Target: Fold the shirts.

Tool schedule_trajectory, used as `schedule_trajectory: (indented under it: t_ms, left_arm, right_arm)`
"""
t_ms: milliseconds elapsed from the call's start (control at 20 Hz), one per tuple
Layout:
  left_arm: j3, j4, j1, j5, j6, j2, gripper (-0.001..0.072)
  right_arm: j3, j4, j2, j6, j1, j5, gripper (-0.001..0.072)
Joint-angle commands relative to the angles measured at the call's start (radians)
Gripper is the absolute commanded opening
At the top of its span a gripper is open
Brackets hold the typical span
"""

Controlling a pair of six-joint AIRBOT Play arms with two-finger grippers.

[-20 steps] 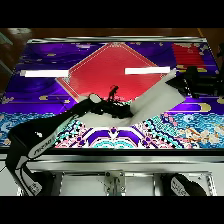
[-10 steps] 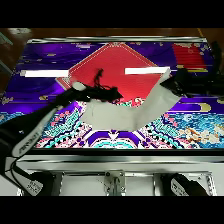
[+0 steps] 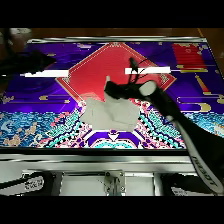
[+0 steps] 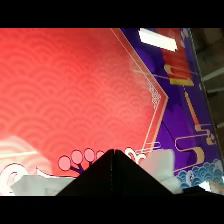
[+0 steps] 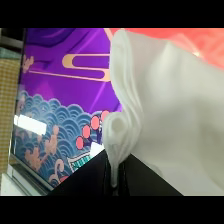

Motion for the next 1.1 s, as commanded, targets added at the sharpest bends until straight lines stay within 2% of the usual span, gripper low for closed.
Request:
schedule_trajectory:
  t_ms: [0,50,100,150,200,300,400,550,600,650,700,800,900,950,1050]
  left_arm:
    - [0.001,0.011,0.166,-0.156,0.015,0.093,0.0038]
    - [0.001,0.011,0.186,-0.188,0.023,0.101,0.0038]
    - [0.001,0.011,0.198,-0.215,0.037,0.104,0.0038]
    - [0.000,0.013,0.200,-0.227,0.041,0.103,0.0038]
    - [-0.003,0.014,0.199,-0.226,0.046,0.103,0.0038]
    - [-0.016,0.015,0.188,-0.212,0.062,0.101,0.0038]
    - [-0.031,0.018,0.184,-0.208,0.063,0.096,0.0038]
    - [-0.045,0.034,0.183,-0.208,0.066,0.095,0.0038]
    - [-0.045,0.041,0.183,-0.208,0.066,0.096,0.0038]
    - [-0.045,0.041,0.184,-0.208,0.066,0.096,0.0038]
    - [-0.045,0.041,0.183,-0.209,0.066,0.096,0.0038]
    - [-0.045,0.041,0.183,-0.209,0.066,0.096,0.0038]
    - [-0.045,0.041,0.183,-0.214,0.066,0.096,0.0038]
    - [-0.045,0.040,0.183,-0.219,0.066,0.096,0.0038]
    - [-0.045,0.040,0.183,-0.237,0.066,0.096,0.0038]
  right_arm:
    - [0.001,0.204,-0.200,0.000,0.158,-0.238,0.0074]
    - [0.001,0.266,-0.234,0.000,0.178,-0.259,0.0097]
    - [0.001,0.330,-0.258,0.000,0.193,-0.275,0.0202]
    - [0.003,0.381,-0.273,-0.009,0.204,-0.278,0.0351]
    - [0.010,0.398,-0.278,-0.031,0.203,-0.270,0.0468]
    - [0.028,0.396,-0.268,-0.055,0.183,-0.225,0.0468]
    - [0.037,0.386,-0.230,-0.109,0.119,-0.106,0.0472]
    - [0.037,0.214,-0.143,-0.098,-0.051,0.142,0.0473]
    - [0.037,0.128,-0.108,-0.060,-0.126,0.239,0.0481]
    - [0.037,0.031,-0.077,-0.005,-0.196,0.335,0.0636]
    - [0.037,-0.095,-0.046,0.055,-0.271,0.451,0.0660]
    - [0.037,-0.394,-0.013,0.206,-0.386,0.700,0.0660]
    - [0.011,-0.586,-0.014,0.238,-0.429,0.881,0.0660]
    - [-0.029,-0.588,-0.014,0.231,-0.439,0.878,0.0660]
    - [-0.117,-0.512,-0.014,0.200,-0.441,0.750,0.0660]
